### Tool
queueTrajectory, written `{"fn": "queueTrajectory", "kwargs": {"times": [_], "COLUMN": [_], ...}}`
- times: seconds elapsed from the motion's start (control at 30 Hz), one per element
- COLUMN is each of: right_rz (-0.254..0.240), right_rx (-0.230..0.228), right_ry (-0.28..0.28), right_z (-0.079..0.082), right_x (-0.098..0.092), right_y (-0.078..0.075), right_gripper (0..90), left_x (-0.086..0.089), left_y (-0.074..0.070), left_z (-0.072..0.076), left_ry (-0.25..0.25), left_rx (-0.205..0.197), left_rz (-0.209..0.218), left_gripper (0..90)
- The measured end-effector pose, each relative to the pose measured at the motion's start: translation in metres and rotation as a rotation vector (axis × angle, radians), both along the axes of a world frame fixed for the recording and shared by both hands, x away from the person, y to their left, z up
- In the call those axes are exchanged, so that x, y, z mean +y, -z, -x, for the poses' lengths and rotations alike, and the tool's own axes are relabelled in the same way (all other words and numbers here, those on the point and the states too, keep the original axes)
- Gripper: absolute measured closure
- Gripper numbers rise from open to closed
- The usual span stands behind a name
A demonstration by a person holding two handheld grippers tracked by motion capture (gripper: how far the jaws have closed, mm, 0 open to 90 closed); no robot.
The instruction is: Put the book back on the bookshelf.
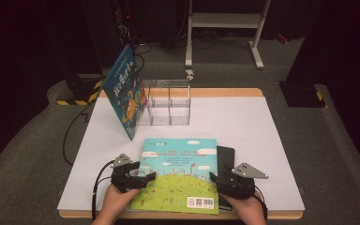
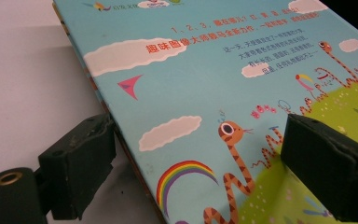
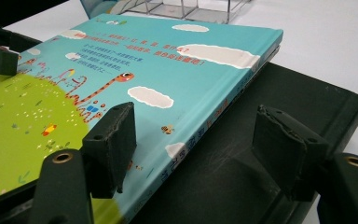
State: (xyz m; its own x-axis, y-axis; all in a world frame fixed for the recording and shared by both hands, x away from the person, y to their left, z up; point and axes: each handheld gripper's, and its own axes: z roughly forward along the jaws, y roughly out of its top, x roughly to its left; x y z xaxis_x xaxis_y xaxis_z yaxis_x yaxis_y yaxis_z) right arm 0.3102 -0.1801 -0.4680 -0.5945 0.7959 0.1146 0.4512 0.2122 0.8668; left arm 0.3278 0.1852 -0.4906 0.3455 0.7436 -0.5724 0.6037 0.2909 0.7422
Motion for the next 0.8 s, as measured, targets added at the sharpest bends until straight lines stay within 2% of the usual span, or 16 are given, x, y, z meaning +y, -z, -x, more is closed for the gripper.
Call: {"fn": "queueTrajectory", "kwargs": {"times": [0.07,0.13,0.3,0.4,0.57,0.63,0.8], "right_rz": [-0.004,-0.002,-0.002,-0.007,-0.011,-0.012,-0.007], "right_rx": [0.003,0.003,0.002,0.002,0.005,0.004,-0.002], "right_ry": [-0.001,-0.002,-0.007,-0.008,-0.01,-0.012,-0.01], "right_z": [-0.0001,-0.0002,-0.0002,-0.0004,-0.0004,-0.0005,0.0001], "right_x": [-0.0003,-0.0004,-0.0006,-0.0008,-0.0011,-0.0011,-0.0003], "right_y": [0.0003,0.0006,0.0009,0.001,0.0013,0.0013,0.0004], "right_gripper": [29.9,30.1,30.9,30.9,32.0,31.9,32.0], "left_x": [0.0003,0.0011,0.0007,0.0009,0.0004,0.0039,0.0034], "left_y": [0.0007,0.0012,0.0009,0.0013,0.0003,0.0008,0.0025], "left_z": [-0.0008,-0.0025,-0.0027,-0.0032,-0.0024,-0.0043,-0.006], "left_ry": [-0.006,-0.01,0.003,0.006,0.002,0.026,0.013], "left_rx": [-0.008,0.013,0.034,0.046,0.035,0.064,0.083], "left_rz": [-0.003,0.015,0.034,0.031,0.032,0.03,0.035], "left_gripper": [7.8,4.8,6.5,6.1,6.4,7.2,5.1]}}
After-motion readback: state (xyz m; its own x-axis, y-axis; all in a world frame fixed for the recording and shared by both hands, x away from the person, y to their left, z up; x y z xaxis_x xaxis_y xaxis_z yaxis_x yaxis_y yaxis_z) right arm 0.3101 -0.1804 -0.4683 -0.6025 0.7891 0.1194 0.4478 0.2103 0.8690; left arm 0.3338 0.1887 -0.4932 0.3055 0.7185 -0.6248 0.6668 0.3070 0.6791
